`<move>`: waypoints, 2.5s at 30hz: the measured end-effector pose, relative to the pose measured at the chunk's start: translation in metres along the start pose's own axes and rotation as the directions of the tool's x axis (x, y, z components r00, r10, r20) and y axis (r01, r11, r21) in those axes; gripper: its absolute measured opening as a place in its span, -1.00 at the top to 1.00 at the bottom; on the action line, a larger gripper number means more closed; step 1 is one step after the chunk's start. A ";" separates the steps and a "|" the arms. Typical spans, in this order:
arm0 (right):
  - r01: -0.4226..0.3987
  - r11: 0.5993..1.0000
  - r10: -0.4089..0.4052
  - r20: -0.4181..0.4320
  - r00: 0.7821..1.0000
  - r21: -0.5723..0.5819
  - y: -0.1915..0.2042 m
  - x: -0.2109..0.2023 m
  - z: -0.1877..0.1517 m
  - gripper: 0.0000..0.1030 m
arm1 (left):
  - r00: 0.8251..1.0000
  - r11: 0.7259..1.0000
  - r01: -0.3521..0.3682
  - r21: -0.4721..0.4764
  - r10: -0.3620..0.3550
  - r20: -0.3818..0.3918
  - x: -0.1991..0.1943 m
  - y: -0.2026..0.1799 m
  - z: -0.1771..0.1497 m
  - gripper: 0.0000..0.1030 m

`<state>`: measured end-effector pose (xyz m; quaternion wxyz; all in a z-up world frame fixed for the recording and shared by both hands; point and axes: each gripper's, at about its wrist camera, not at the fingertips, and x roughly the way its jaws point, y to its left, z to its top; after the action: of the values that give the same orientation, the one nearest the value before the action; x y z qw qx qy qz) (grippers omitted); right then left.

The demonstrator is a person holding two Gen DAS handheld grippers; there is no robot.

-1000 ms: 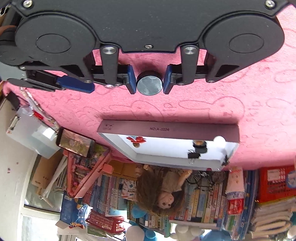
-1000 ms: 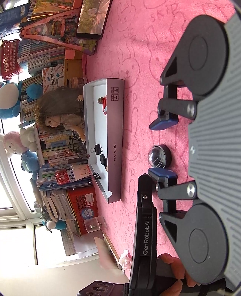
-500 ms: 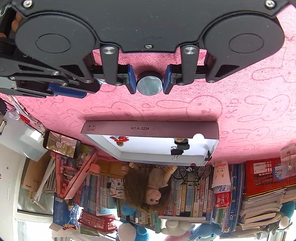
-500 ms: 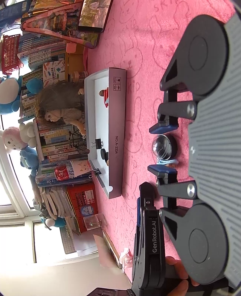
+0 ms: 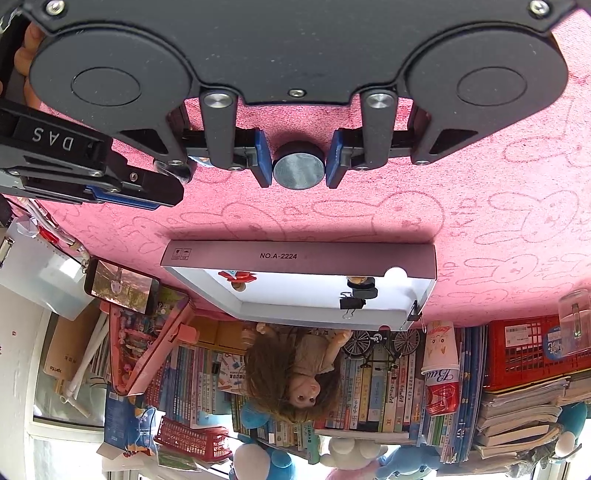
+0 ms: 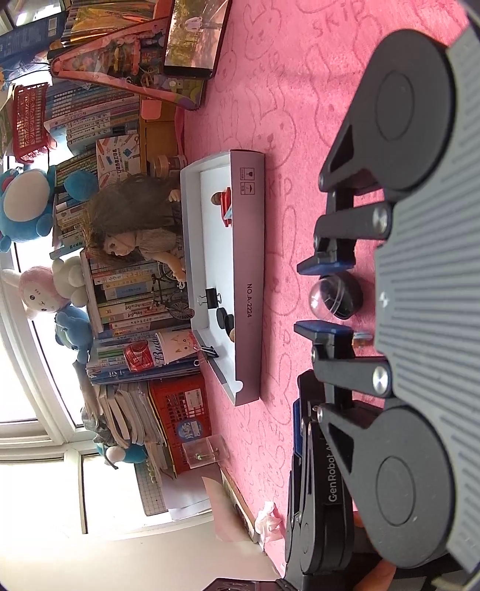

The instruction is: Organize rigid objects

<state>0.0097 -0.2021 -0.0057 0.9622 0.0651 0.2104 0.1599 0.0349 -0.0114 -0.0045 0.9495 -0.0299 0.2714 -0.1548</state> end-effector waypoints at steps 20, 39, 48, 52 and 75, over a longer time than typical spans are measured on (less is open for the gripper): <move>0.026 0.994 -0.027 -0.016 0.999 -0.106 0.015 0.004 -0.003 0.52 | 1.000 1.000 -0.007 0.005 0.007 -0.004 0.003 0.000 -0.002 0.42; 0.038 0.986 -0.041 -0.017 0.999 -0.161 0.021 0.009 -0.004 0.20 | 1.000 1.000 -0.010 0.009 0.010 -0.001 0.002 -0.002 -0.003 0.42; 0.034 0.984 -0.035 -0.002 0.999 -0.176 0.024 0.004 -0.003 0.76 | 1.000 1.000 -0.010 0.009 0.010 0.000 0.002 -0.002 -0.003 0.42; 0.031 0.984 -0.032 -0.004 0.999 -0.177 0.024 0.005 -0.003 0.53 | 1.000 1.000 -0.009 0.009 0.009 0.000 0.003 -0.001 -0.004 0.42; 0.022 1.000 -0.022 -0.019 1.000 -0.005 0.001 0.008 -0.001 0.47 | 1.000 1.000 -0.013 0.016 0.012 0.004 0.002 -0.003 -0.004 0.42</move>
<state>0.0155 -0.1982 -0.0093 0.9620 0.0590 0.2199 0.1505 0.0339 -0.0146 -0.0087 0.9511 -0.0208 0.2686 -0.1510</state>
